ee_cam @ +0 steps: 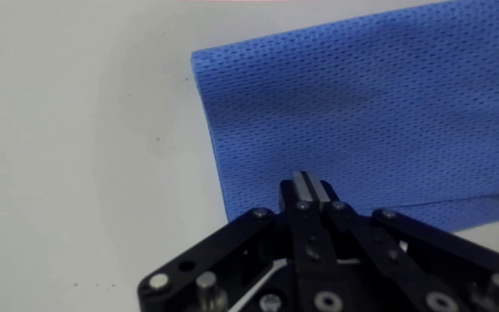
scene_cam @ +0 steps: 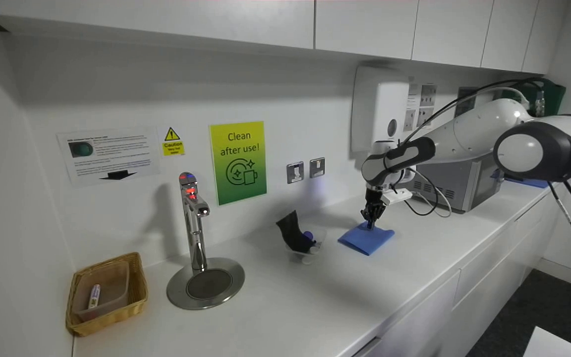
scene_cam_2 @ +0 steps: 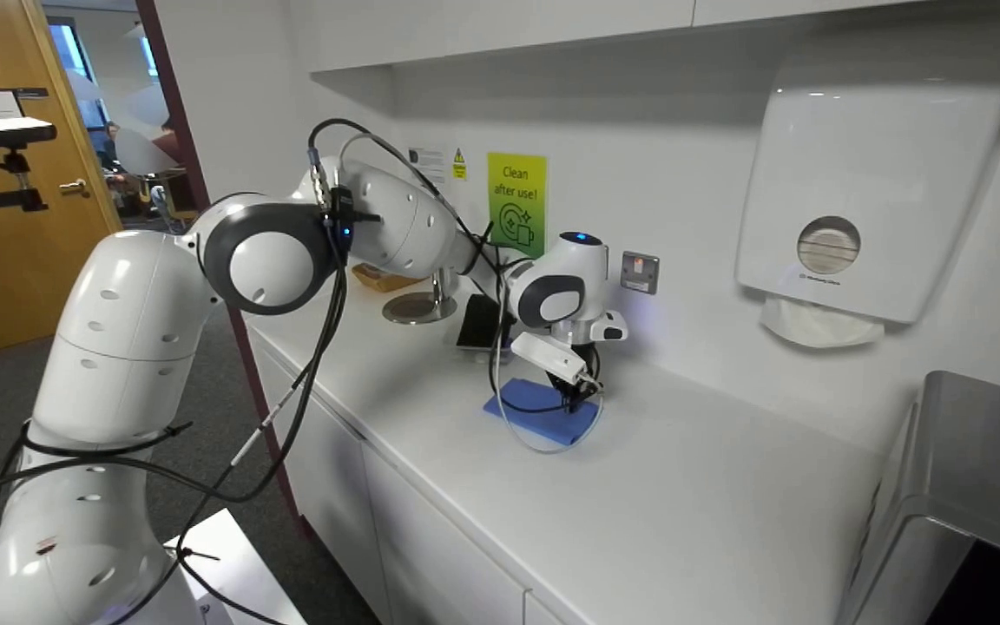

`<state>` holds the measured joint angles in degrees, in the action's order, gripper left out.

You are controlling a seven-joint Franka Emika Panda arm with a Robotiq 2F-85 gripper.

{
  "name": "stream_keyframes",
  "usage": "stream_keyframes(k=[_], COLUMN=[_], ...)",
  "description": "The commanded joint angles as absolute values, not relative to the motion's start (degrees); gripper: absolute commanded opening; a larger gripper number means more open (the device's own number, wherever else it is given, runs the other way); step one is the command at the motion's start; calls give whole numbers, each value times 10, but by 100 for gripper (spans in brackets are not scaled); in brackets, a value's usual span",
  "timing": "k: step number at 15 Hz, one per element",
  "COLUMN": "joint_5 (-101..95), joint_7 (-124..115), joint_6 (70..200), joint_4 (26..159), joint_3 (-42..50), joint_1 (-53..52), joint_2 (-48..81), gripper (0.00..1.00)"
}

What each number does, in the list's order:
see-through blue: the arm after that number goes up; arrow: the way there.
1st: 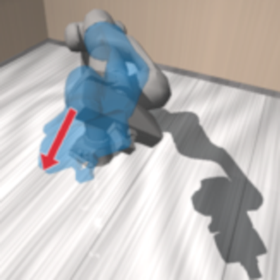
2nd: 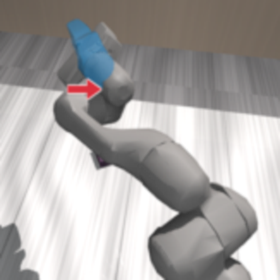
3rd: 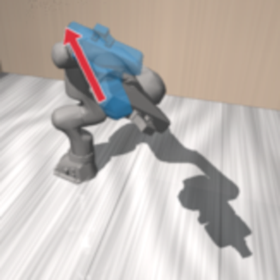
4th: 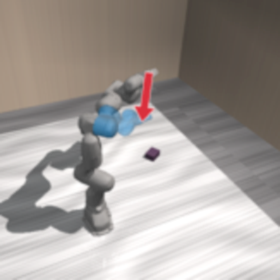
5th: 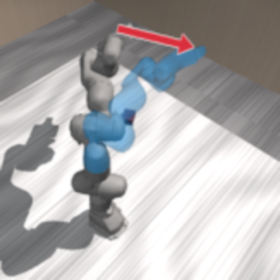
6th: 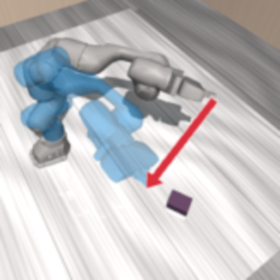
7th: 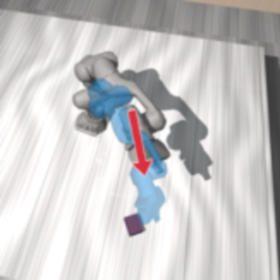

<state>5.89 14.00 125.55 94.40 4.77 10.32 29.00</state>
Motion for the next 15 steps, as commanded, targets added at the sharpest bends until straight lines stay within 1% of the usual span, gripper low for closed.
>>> stream_keyframes(k=[1,15], joint_5=[38,43], joint_7=[126,130], joint_6=[1235,1226], joint_4=[935,936], joint_3=[46,16], joint_1=[100,78], joint_2=[278,284], gripper=[0,0])
